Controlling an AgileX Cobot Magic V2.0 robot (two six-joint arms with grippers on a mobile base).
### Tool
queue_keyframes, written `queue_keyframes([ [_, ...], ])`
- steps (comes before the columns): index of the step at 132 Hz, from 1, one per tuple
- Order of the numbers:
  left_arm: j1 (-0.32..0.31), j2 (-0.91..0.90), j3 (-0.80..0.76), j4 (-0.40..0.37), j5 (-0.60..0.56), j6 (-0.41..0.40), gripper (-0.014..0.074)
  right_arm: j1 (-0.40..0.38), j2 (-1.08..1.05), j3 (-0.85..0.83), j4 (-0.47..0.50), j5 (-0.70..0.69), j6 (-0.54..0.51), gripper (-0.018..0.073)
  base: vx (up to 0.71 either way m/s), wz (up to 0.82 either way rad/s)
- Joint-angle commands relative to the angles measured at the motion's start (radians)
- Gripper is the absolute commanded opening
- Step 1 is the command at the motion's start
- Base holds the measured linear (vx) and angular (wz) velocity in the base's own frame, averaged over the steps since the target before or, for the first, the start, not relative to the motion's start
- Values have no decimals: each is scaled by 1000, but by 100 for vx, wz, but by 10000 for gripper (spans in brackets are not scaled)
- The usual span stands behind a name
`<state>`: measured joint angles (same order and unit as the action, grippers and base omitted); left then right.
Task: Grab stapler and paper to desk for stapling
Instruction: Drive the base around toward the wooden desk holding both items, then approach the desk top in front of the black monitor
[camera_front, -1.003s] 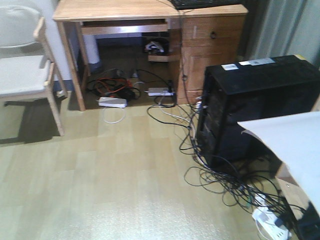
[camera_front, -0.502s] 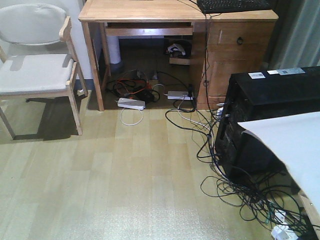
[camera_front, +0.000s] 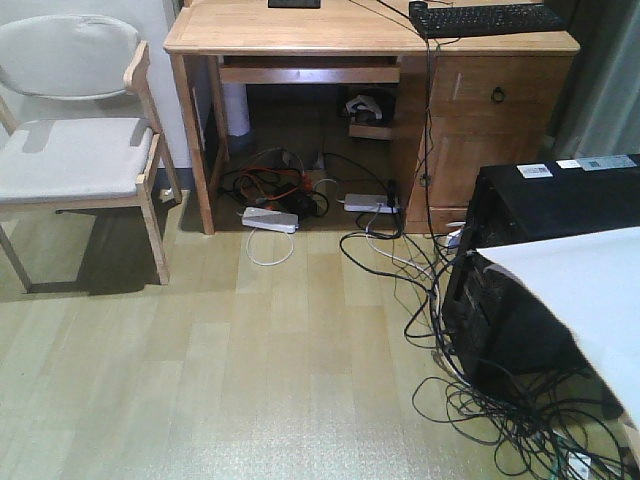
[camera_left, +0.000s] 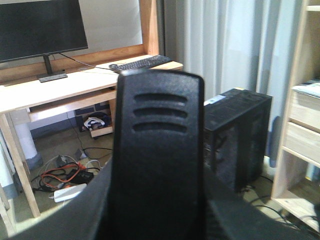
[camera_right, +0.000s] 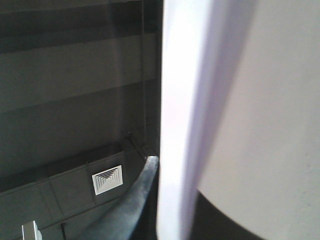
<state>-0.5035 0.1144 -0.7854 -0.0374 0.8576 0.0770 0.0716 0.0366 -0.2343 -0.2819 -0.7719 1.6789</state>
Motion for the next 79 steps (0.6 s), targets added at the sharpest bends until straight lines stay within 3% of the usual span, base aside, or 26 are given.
queue_keyframes([
  [1,-3,18,-25,-8,-116,-2,-6,-5,12,-24,4,-35,-9,-6,19,1],
  [79,-3,18,-25,-8,-116,-2,-6,-5,12,-24,4,-35,-9,-6,25,1],
])
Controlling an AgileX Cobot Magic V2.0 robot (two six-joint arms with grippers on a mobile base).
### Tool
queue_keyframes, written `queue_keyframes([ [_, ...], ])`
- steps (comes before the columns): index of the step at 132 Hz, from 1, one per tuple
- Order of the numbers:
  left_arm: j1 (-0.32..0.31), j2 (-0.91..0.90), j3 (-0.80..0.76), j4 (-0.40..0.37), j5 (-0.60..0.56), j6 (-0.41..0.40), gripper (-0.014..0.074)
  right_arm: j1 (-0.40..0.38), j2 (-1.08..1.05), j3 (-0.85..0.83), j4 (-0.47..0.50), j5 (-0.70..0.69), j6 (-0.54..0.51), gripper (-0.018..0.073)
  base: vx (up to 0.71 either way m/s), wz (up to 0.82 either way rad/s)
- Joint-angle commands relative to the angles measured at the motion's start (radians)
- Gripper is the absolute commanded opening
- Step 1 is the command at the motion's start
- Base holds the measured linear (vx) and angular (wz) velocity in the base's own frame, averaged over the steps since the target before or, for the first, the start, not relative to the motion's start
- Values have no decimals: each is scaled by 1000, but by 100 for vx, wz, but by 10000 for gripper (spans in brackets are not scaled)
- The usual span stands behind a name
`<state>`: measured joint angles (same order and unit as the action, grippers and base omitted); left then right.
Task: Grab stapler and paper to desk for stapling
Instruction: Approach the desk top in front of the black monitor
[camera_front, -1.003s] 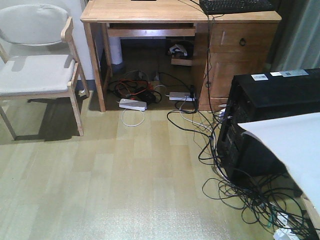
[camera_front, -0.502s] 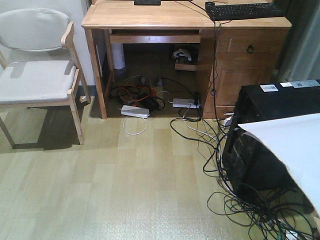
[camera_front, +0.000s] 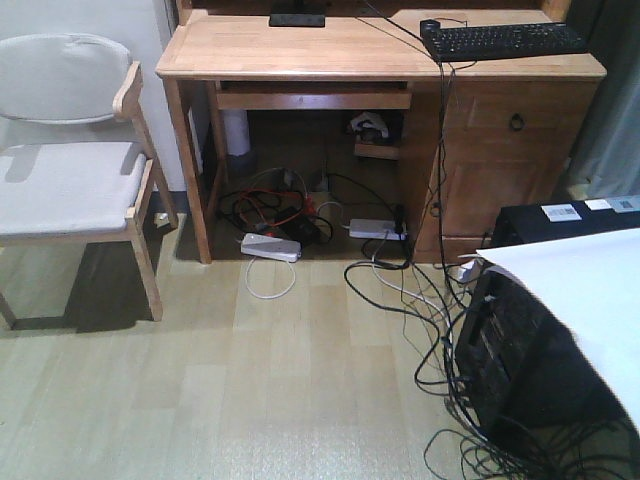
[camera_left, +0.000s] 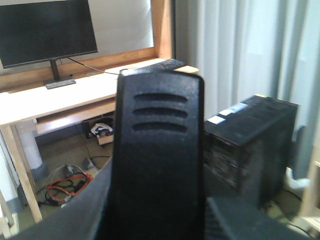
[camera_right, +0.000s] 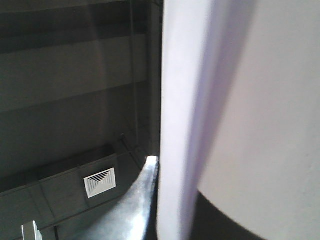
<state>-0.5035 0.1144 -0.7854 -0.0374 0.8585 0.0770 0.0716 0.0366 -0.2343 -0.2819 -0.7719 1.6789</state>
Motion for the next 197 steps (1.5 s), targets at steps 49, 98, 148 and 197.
queue_keyframes([
  [49,-3,18,-25,-8,-117,-2,-6,-5,12,-24,4,-35,-9,-6,35,2],
  [98,-3,18,-25,-8,-117,-2,-6,-5,12,-24,4,-35,-9,-6,40,-1],
  [148,-3,18,-25,-8,-117,-2,-6,-5,12,-24,4,-35,-9,-6,39,1],
  [197,-3,18,-25,-8,-117,-2,-6,-5,12,-24,4,-35,-9,-6,36,7],
])
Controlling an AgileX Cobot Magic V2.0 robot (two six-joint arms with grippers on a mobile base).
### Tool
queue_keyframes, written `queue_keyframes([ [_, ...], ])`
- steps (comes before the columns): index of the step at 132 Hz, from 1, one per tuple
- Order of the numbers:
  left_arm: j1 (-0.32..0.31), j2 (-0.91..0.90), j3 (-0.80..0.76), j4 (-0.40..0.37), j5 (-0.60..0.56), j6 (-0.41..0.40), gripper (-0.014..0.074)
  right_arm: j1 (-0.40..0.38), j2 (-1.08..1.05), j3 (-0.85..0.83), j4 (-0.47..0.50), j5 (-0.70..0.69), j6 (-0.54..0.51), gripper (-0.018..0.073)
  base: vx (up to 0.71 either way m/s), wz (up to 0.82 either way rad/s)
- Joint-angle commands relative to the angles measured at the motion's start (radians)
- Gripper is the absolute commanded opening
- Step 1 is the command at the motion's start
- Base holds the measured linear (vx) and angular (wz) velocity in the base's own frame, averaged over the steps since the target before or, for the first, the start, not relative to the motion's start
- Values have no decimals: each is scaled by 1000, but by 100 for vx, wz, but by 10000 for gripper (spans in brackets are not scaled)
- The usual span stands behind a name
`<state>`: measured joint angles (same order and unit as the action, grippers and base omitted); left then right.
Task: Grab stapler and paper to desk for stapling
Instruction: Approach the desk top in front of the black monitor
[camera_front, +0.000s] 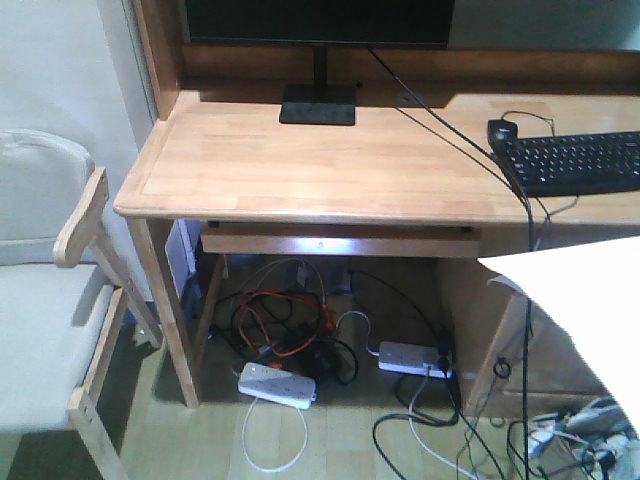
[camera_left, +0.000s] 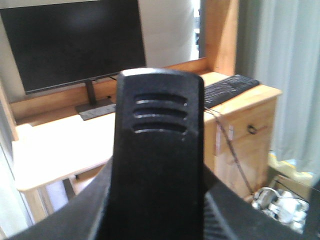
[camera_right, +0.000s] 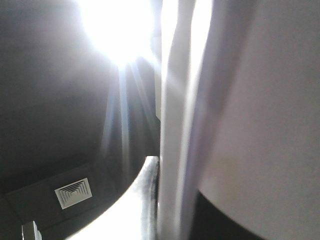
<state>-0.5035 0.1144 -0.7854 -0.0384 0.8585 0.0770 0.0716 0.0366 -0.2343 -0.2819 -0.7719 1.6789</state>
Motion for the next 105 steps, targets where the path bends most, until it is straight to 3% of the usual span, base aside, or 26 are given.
queue_keyframes([
  [1,-3,18,-25,-7,-117,-2,-6,-5,12,-24,4,-35,-9,-6,35,7],
  [105,-3,18,-25,-7,-117,-2,-6,-5,12,-24,4,-35,-9,-6,33,0],
])
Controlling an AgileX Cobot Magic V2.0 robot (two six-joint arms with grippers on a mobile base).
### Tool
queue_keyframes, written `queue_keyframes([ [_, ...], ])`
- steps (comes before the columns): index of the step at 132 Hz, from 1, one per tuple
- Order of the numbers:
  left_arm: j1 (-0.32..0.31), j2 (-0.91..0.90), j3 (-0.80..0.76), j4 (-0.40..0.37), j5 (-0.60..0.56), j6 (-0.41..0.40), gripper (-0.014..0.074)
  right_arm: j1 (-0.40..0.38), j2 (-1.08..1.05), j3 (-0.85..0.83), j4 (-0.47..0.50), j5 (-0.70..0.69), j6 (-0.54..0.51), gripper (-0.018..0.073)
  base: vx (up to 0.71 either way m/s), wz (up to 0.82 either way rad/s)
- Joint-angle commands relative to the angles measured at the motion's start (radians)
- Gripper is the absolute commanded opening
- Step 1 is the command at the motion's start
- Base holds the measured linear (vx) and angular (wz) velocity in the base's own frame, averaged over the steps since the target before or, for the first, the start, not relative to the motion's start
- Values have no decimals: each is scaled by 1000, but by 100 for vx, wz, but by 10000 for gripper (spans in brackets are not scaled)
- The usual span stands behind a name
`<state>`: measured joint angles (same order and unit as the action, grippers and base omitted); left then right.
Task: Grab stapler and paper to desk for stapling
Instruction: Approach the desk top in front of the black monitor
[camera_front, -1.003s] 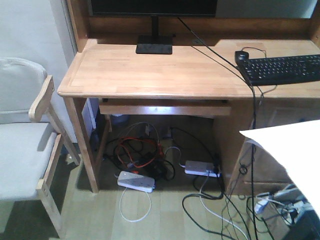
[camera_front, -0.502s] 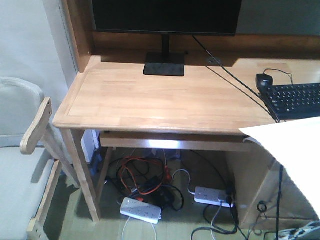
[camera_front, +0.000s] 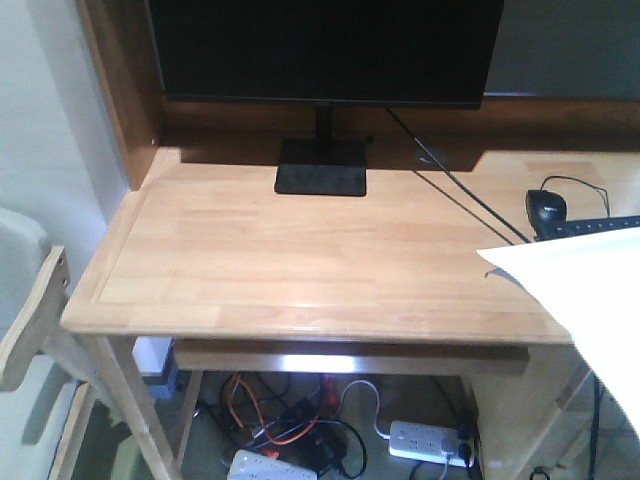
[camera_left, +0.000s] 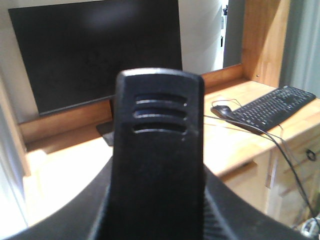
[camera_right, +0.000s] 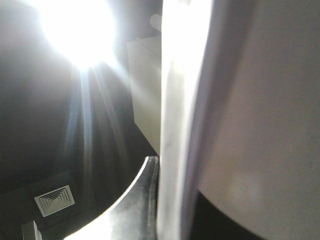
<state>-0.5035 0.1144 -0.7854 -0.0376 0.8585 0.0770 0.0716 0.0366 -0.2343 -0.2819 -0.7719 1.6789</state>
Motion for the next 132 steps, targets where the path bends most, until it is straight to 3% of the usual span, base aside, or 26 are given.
queue_keyframes([
  [1,-3,18,-25,-7,-117,-2,-6,-5,12,-24,4,-35,-9,-6,29,-9],
  [132,-3,18,-25,-7,-117,-2,-6,-5,12,-24,4,-35,-9,-6,20,-5],
])
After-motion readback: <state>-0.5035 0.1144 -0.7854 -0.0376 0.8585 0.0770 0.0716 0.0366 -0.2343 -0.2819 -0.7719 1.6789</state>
